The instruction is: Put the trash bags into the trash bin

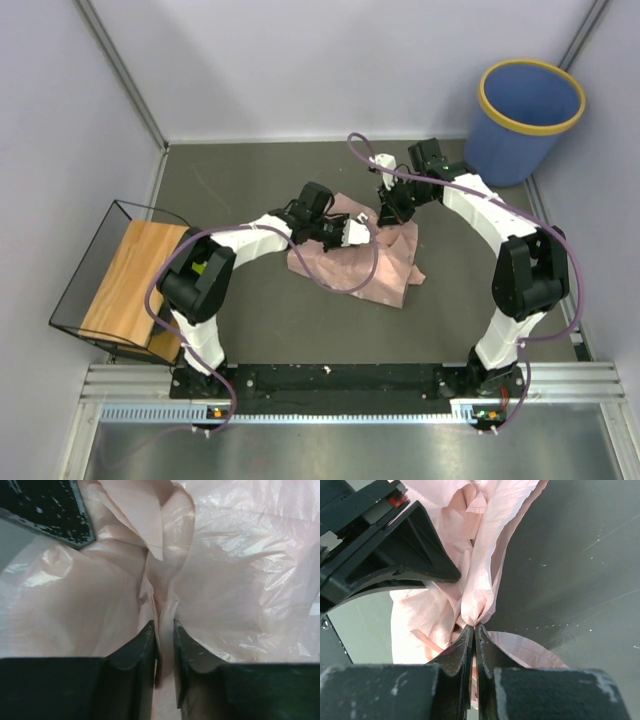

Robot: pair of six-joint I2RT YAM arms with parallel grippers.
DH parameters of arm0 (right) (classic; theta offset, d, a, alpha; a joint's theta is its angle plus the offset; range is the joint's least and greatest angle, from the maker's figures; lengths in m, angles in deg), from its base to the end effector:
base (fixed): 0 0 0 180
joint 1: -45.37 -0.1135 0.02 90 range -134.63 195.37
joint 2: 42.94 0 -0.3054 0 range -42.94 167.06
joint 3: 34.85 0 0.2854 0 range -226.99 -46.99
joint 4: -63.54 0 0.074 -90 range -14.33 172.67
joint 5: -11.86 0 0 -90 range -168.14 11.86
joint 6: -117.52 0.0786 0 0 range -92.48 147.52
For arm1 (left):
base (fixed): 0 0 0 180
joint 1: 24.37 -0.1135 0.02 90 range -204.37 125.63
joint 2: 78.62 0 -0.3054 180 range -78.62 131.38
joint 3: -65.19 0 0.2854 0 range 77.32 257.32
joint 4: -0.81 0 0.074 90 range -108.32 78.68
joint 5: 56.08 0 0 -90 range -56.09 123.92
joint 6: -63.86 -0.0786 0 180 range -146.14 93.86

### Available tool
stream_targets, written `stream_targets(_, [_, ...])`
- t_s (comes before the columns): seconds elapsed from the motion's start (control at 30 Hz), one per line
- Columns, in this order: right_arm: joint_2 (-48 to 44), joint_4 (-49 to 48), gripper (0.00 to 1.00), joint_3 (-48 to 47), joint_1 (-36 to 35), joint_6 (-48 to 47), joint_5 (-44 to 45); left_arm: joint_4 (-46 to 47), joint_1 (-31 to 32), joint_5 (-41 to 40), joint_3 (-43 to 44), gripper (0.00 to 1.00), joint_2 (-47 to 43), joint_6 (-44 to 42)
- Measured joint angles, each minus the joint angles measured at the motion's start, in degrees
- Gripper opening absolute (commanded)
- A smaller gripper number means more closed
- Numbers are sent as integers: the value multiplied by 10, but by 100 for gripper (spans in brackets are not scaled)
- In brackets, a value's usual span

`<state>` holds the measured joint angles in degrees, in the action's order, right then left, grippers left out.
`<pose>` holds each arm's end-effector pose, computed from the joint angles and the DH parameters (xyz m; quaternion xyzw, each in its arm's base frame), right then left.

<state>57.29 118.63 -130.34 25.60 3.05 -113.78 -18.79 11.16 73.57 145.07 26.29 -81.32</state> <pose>0.3872 0.1879 0.2713 -0.4199 0.8216 0.2851 0.2597 0.3394 -0.3040 0.1934 0.7094 0.5169 -0.2464 0.4109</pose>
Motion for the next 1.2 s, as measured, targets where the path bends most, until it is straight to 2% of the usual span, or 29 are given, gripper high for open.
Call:
stream_targets(0.03, [0,1,0,-1,0,0,0,2,0,-4,4,0,2,-1])
stream_targets(0.2, [12,11,0,-44,0,-7,21,9,1,-14,13,0,-4,1])
stream_targets(0.27, [31,12,25,-81,0,-4,36,1,3,-17,8,0,-23,-1])
stream_targets(0.3, [43,10,42,-100,0,0,45,-7,5,-18,3,0,-40,-3])
stream_targets(0.33, [53,7,75,-115,1,5,53,-19,8,-20,-6,0,-61,-8])
stream_targets(0.4, [64,3,83,-129,2,14,66,-52,27,-31,-28,0,-115,-20])
stream_targets(0.47, [64,6,85,-130,2,17,77,-82,61,-48,-60,0,-167,-33])
stream_targets(0.57, [64,12,86,-131,2,24,86,-114,144,-82,-142,0,-245,-50])
stream_targets(0.6, [64,16,86,-130,2,27,88,-123,176,-92,-173,3,-263,-55])
stream_targets(0.63, [64,19,86,-130,2,28,89,-129,198,-100,-199,12,-274,-59])
stream_targets(0.67, [64,23,86,-130,2,30,89,-141,224,-115,-231,25,-285,-64])
stream_targets(0.7, [63,27,85,-127,2,31,88,-153,242,-128,-255,49,-290,-64])
stream_targets(0.73, [63,33,85,-122,2,31,88,-167,254,-138,-269,61,-290,-62])
stream_targets(0.77, [62,39,84,-115,2,31,87,-183,263,-147,-278,67,-290,-61])
stream_targets(0.8, [60,45,84,-108,2,30,87,-196,266,-153,-279,80,-290,-57])
stream_targets(0.83, [57,52,82,-96,2,30,86,-207,268,-160,-278,87,-292,-45])
stream_targets(1.03, [42,78,75,-21,-2,12,98,-244,251,-163,-234,92,-349,28])
stream_targets(1.2, [41,50,73,17,-32,-6,177,-229,195,-125,-228,92,-450,105])
